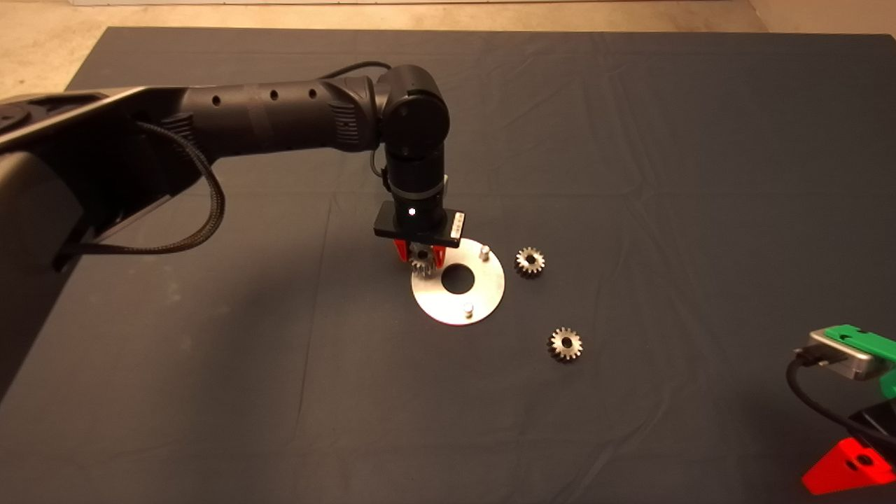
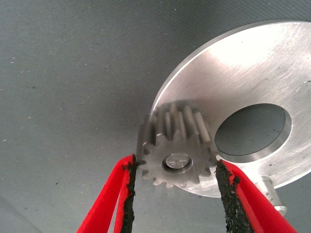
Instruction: Install three planetary gears onto the carrier pins
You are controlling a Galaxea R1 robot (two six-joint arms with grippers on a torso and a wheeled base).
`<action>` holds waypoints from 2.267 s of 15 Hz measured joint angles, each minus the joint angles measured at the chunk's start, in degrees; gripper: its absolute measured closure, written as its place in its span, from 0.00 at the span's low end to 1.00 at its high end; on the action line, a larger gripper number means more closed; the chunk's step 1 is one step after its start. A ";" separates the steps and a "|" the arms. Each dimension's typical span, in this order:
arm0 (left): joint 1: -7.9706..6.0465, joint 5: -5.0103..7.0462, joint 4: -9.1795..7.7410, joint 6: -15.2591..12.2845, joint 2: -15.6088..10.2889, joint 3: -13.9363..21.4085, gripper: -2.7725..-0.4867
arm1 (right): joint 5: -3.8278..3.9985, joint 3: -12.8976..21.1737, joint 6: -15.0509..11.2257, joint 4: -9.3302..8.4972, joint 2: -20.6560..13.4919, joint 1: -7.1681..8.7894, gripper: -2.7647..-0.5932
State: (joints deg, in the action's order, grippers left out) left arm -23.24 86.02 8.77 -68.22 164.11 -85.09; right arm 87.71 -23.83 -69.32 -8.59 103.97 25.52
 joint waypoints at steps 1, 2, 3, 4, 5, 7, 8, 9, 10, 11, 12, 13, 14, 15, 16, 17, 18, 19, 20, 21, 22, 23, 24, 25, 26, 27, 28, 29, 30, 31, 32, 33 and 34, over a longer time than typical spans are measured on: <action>-0.07 0.06 0.00 -0.02 0.02 0.01 0.76 | -0.01 0.00 0.02 0.00 0.00 0.02 0.01; -0.14 0.01 0.00 -0.02 -0.13 0.15 0.74 | -0.01 0.00 0.00 0.00 0.00 0.02 0.01; -0.13 0.04 0.00 -0.05 -0.36 0.45 0.71 | -0.01 0.00 0.02 0.00 0.00 0.00 0.01; -0.13 0.11 0.00 -0.08 -0.55 0.80 0.71 | 0.00 0.00 0.00 0.00 0.00 0.00 0.01; -0.13 0.10 0.00 -0.47 -0.93 1.38 0.71 | -0.04 0.00 0.01 0.00 0.02 0.02 0.01; -0.82 0.20 0.00 -1.21 -2.39 3.21 0.64 | -0.01 0.00 0.02 0.00 0.00 -0.11 0.01; -2.28 0.22 0.00 -1.35 -3.50 4.47 0.64 | -0.02 0.00 0.01 0.00 0.05 -0.11 0.01; -4.37 0.39 0.02 -1.38 -5.42 6.56 0.60 | -0.01 0.00 0.02 0.00 0.10 -0.14 0.01; -6.14 0.55 0.02 -1.40 -7.80 8.71 0.58 | 0.00 0.00 0.02 0.00 0.16 -0.14 0.01; -7.16 0.67 0.22 -1.46 -10.58 11.30 0.57 | 0.00 0.00 0.05 0.00 0.27 -0.14 0.01; -7.03 0.95 0.24 -1.54 -13.47 14.45 0.57 | 0.02 0.00 0.11 0.00 0.67 -0.14 0.01; -6.64 1.05 0.23 -1.54 -16.74 18.01 0.53 | 0.05 -0.01 0.38 0.02 1.61 -0.14 0.01; -6.56 0.95 0.22 -1.55 -20.20 21.84 0.51 | 0.02 -0.09 1.13 0.02 2.72 -0.11 0.01; -6.83 0.95 0.20 -1.62 -23.95 25.73 0.49 | 0.00 -0.43 2.17 0.02 3.88 -0.11 0.01; -7.28 1.00 -0.21 -2.04 -28.58 29.70 0.44 | 0.02 -1.15 3.72 0.02 5.32 -0.14 0.01; -7.80 1.05 -0.23 -2.52 -33.29 33.46 0.44 | 0.13 -2.25 5.84 0.02 7.04 -0.14 0.01; -8.11 1.27 -0.39 -2.91 -37.63 37.58 0.43 | 0.11 -3.93 9.13 0.02 9.14 -0.11 0.01; -8.16 1.38 -1.24 -3.23 -41.67 41.91 0.39 | 0.05 -5.94 12.52 0.02 11.11 -0.14 0.01; -8.23 1.58 -2.24 -3.66 -44.80 45.87 0.39 | -0.04 -8.24 16.54 0.02 12.97 -0.11 0.01; -8.42 1.77 -3.21 -4.55 -46.76 49.07 0.39 | -0.01 -10.45 20.21 0.02 14.67 -0.11 0.01; -8.77 1.66 -4.12 -6.58 -47.85 52.00 0.34 | -0.01 -12.96 24.19 0.02 16.67 -0.11 0.01; -9.03 1.30 -4.34 -8.53 -48.46 54.23 0.33 | 0.02 -15.21 28.03 0.05 18.86 -0.14 0.01; -9.23 1.02 -4.56 -9.76 -49.51 56.33 0.32 | 0.05 -17.06 31.40 0.05 20.98 -0.14 0.01; -9.44 0.83 -4.77 -10.71 -51.32 57.88 0.32 | 0.02 -18.75 34.21 0.09 23.03 -0.14 0.01; -9.53 0.94 -4.78 -12.21 -54.48 59.33 0.32 | 0.03 -20.65 37.20 0.17 25.14 -0.14 0.01; -9.53 1.33 -4.79 -13.28 -57.16 60.83 0.32 | 0.00 -22.55 39.03 0.44 27.14 -0.14 0.01; -9.53 1.85 -5.16 -14.23 -58.84 62.57 0.32 | -0.09 -23.89 40.21 0.95 29.24 -0.14 0.01; -9.54 1.90 -5.80 -14.96 -59.05 63.76 0.32 | -0.13 -24.43 40.77 1.96 31.24 -0.11 0.01; -9.56 1.66 -5.83 -15.39 -58.69 64.20 0.32 | -0.26 -24.56 41.01 3.19 32.83 -0.14 0.01; -9.68 1.17 -5.77 -16.40 -58.38 64.21 0.32 | -0.12 -24.81 41.24 4.16 34.37 -0.16 0.01; -9.84 1.16 -5.77 -16.65 -58.43 64.21 0.32 | 0.00 -25.03 41.48 5.53 35.85 -0.20 0.01; -9.81 1.16 -5.77 -16.75 -58.43 64.21 0.32 | -0.05 -25.11 41.64 7.28 37.04 -0.22 0.01; -9.81 1.19 -5.77 -16.87 -58.47 64.23 0.32 | -0.15 -25.11 41.79 9.43 38.29 -0.19 0.01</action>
State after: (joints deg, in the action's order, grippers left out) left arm -33.05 87.21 3.00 -85.09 105.64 -20.86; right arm 87.57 -48.95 -27.53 0.84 142.26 25.33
